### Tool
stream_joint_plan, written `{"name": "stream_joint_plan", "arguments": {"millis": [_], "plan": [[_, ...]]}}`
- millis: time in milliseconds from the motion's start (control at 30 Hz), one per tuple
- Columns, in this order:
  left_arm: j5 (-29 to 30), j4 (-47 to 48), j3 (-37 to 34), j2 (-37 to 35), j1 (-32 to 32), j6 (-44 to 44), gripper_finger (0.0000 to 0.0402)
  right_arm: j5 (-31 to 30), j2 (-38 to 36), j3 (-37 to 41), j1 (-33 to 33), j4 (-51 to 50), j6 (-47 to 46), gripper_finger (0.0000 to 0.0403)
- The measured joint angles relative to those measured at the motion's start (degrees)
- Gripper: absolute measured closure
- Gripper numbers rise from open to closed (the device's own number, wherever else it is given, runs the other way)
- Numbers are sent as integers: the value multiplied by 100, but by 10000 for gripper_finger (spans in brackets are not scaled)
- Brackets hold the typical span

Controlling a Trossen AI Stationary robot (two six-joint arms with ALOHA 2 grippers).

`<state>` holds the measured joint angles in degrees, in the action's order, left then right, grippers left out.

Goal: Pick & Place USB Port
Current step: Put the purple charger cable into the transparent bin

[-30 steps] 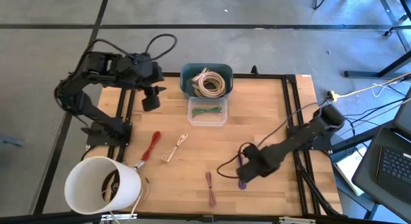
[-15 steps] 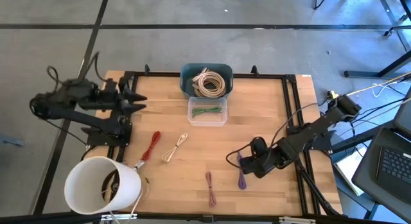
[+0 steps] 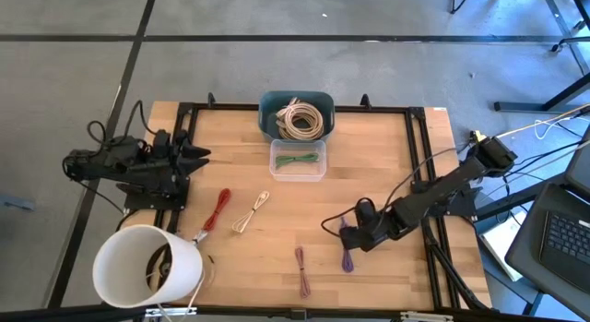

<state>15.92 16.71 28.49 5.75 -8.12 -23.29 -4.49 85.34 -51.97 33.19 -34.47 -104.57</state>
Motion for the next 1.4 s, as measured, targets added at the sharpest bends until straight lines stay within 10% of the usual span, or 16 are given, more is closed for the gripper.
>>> {"name": "stream_joint_plan", "arguments": {"millis": [400, 1067, 1400], "plan": [[-15, -20, 0, -8, 0, 0, 258, 95, 4, 1275, -164, 1650, 0, 250], [-15, -16, 0, -4, 0, 0, 258, 149, 849, 1286, -178, 2804, 43, 251], [-15, -15, 0, -4, 0, 0, 258, -120, 1038, 1266, -318, 2826, 446, 384]]}}
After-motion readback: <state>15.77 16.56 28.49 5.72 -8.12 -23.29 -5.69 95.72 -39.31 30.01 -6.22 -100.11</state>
